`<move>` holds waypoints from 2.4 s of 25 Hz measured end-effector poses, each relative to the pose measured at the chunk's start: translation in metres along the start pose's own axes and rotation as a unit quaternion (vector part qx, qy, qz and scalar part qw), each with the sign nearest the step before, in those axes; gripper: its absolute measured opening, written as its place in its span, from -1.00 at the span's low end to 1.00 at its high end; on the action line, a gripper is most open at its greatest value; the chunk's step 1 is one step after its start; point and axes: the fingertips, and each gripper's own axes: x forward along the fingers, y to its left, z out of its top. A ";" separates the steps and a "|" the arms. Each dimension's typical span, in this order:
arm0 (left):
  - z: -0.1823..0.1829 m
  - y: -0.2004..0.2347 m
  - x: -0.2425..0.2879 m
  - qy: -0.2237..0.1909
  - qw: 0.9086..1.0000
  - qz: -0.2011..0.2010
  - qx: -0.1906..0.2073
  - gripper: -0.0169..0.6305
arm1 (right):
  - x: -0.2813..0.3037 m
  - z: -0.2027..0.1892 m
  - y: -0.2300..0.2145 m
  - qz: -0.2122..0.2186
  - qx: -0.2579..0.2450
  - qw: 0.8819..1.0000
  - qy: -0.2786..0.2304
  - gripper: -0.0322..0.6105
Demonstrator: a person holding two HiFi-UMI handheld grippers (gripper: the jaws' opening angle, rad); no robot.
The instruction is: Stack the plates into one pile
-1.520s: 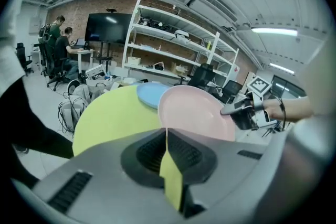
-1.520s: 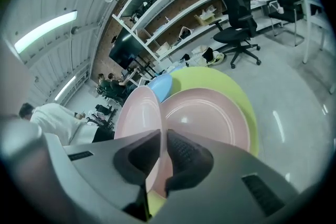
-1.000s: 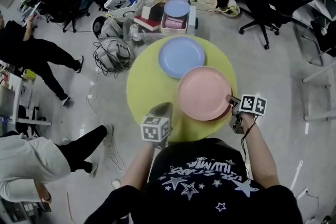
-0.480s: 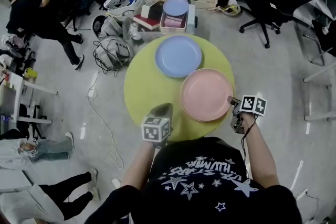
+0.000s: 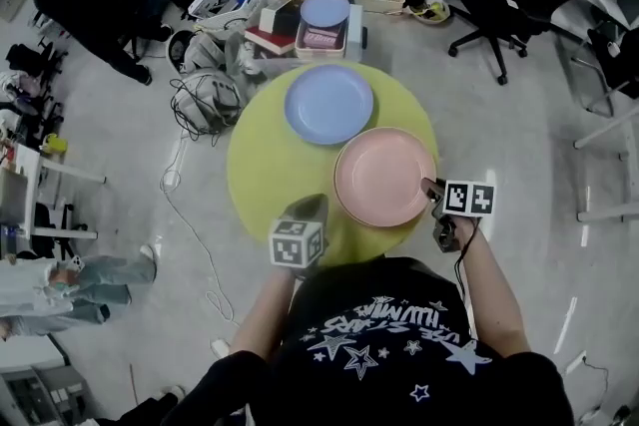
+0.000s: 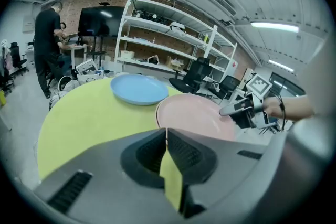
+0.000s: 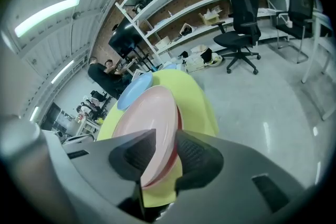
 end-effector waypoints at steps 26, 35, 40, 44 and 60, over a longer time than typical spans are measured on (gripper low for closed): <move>0.008 0.009 -0.002 -0.025 0.999 0.016 -0.018 -0.89 | 0.003 0.065 0.051 0.061 -0.058 0.994 -0.075 -0.69; 0.031 0.058 -0.005 -0.039 0.998 0.033 -0.020 -0.89 | 0.058 0.085 0.091 0.075 -0.067 0.994 -0.043 -0.83; 0.040 0.080 -0.003 -0.044 0.997 0.044 -0.034 -0.89 | 0.088 0.110 0.090 0.061 -0.045 0.997 -0.035 -0.83; 0.049 0.087 -0.006 -0.049 0.997 0.048 -0.038 -0.89 | 0.110 0.130 0.093 0.059 -0.042 0.997 -0.026 -0.83; 0.066 0.098 -0.006 -0.060 0.995 0.066 -0.033 -0.89 | 0.175 0.153 0.085 0.039 -0.052 0.996 0.059 -0.49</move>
